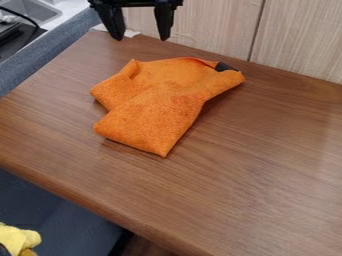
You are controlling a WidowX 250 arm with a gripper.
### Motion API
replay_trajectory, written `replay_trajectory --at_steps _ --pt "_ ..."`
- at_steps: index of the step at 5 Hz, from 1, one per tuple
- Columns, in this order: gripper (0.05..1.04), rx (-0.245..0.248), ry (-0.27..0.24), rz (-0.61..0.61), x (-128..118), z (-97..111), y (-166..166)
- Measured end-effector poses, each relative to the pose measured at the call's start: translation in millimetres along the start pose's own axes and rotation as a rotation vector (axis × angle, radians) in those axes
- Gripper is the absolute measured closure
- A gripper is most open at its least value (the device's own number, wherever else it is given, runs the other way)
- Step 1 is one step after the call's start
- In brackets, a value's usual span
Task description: Fold the cloth from left to right
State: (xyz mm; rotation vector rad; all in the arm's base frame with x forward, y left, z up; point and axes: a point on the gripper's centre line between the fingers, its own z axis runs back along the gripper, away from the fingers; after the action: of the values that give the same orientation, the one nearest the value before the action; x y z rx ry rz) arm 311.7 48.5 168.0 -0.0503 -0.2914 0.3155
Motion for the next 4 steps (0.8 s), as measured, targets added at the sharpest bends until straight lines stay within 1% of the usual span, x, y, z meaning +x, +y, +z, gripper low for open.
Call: replay_trajectory --at_steps 1,2,3,4 --pt "0.084 0.002 0.032 0.0 -2.0 -9.9 0.4" --pt "0.084 0.008 0.056 0.03 -1.2 -20.9 13.5" --pt "0.084 0.007 0.088 0.037 0.4 -32.1 30.9" --pt "0.084 0.02 0.099 0.105 10.1 -44.1 65.4"
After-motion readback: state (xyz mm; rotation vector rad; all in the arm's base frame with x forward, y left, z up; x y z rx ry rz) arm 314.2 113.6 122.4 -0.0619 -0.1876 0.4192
